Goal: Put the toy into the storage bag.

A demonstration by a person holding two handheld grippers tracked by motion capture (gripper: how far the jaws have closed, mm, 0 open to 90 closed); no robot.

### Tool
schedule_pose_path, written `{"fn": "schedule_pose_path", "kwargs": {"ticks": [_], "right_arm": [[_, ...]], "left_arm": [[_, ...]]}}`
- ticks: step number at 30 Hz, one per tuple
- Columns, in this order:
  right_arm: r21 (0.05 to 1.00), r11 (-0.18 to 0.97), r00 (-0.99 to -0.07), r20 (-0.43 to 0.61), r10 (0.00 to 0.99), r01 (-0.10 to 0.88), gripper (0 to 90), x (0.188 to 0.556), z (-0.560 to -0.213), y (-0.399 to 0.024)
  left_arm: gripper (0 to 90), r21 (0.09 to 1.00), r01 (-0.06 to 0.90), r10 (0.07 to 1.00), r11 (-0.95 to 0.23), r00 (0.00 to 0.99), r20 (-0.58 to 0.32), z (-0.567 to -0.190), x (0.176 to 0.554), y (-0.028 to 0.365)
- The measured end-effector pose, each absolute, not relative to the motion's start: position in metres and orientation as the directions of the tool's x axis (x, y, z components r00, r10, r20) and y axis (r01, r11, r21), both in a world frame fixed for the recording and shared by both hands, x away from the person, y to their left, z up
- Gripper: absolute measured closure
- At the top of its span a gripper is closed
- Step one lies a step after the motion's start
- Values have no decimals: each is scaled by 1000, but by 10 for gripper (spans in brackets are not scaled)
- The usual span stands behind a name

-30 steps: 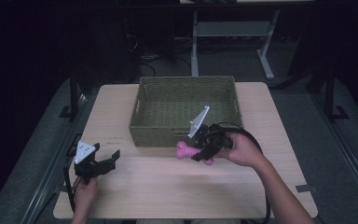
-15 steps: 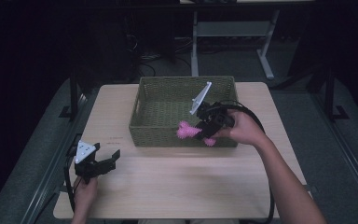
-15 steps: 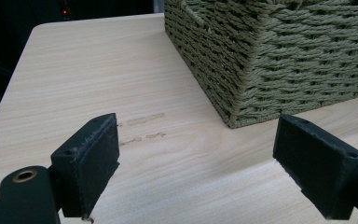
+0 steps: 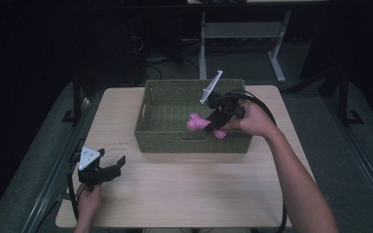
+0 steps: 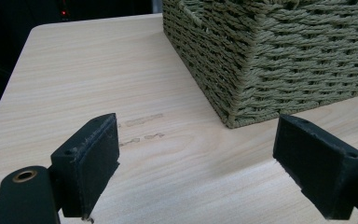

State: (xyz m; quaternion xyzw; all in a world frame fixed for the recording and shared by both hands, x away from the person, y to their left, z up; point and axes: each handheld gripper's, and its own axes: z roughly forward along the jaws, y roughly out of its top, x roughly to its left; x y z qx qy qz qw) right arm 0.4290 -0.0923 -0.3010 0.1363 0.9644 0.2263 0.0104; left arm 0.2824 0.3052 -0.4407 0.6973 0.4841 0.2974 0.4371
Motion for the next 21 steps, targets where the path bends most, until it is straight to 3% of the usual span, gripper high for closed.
{"fn": "schedule_pose_path", "kwargs": {"ticks": [21], "right_arm": [[429, 854, -953, 59, 297, 293, 582, 458, -301, -95]], "left_arm": [[139, 895, 419, 936, -153, 352, -5, -441, 283, 305]]}}
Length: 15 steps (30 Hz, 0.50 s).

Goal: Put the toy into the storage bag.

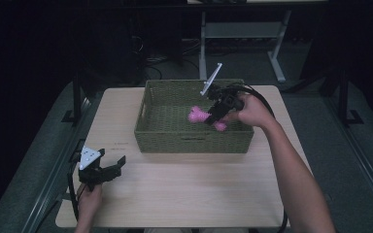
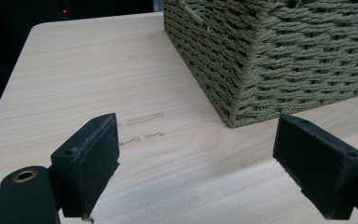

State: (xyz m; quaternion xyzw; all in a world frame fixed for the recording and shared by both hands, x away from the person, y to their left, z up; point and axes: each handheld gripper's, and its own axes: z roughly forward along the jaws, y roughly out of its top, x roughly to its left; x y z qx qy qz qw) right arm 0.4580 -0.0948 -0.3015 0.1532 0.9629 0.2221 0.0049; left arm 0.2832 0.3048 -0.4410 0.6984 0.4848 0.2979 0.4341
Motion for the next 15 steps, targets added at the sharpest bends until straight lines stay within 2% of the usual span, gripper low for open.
{"fn": "schedule_pose_path", "kwargs": {"ticks": [15], "right_arm": [[423, 839, -937, 84, 339, 342, 581, 476, -313, -104]], "left_arm": [[138, 894, 418, 932, -163, 363, 0, -441, 284, 303]]}}
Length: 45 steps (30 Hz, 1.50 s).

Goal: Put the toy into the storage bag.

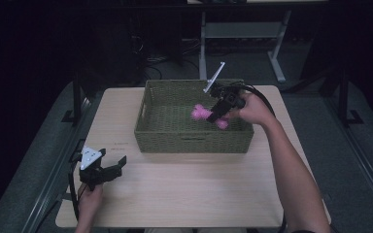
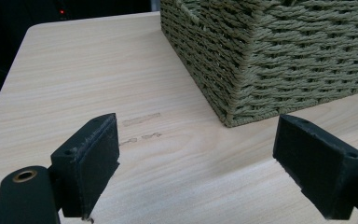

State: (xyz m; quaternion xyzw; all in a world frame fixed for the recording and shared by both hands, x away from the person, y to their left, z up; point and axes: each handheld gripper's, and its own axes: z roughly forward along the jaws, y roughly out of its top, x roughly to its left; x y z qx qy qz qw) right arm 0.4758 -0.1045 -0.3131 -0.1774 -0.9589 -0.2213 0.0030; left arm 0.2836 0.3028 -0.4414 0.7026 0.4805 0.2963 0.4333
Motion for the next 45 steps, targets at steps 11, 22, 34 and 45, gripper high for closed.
{"fn": "schedule_pose_path", "kwargs": {"ticks": [11, 22, 34, 45], "right_arm": [[432, 822, -926, 100, 365, 371, 581, 487, -321, -111], [406, 830, -922, 122, 366, 383, 580, 495, -336, -104], [386, 833, -918, 150, 366, 395, 580, 499, -350, -99], [374, 829, -910, 170, 379, 416, 579, 501, -362, -103]], "left_arm": [[139, 894, 416, 932, -165, 362, 4, -442, 284, 302], [139, 896, 415, 933, -160, 360, 0, -441, 284, 302], [139, 894, 418, 934, -162, 358, 2, -441, 284, 303], [138, 893, 419, 933, -165, 360, 4, -441, 284, 303]]}}
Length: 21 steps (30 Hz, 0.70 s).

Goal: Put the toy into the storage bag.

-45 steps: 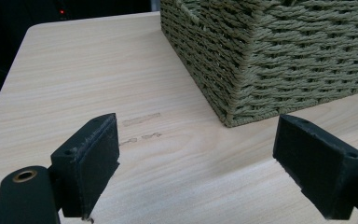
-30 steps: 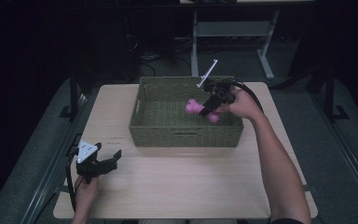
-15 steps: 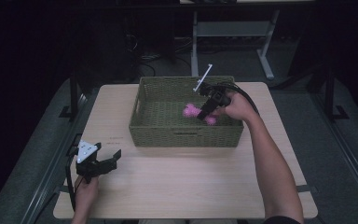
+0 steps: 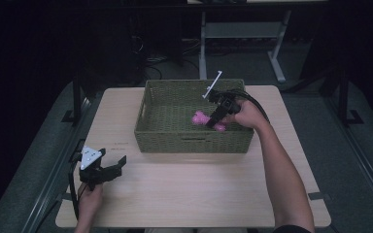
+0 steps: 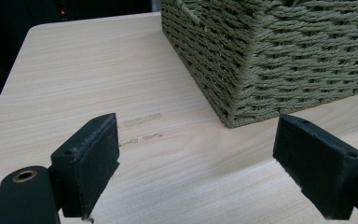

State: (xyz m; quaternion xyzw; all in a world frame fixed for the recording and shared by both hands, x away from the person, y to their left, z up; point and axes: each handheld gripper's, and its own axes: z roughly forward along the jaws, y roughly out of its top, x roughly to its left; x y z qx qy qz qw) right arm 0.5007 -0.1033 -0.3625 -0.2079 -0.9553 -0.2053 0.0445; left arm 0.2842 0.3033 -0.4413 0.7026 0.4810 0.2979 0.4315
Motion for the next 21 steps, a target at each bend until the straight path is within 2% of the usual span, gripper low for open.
{"fn": "schedule_pose_path", "kwargs": {"ticks": [21], "right_arm": [[362, 836, -911, 187, 368, 412, 579, 503, -372, -96]], "left_arm": [[138, 895, 416, 935, -158, 356, 0, -441, 284, 304]]}}
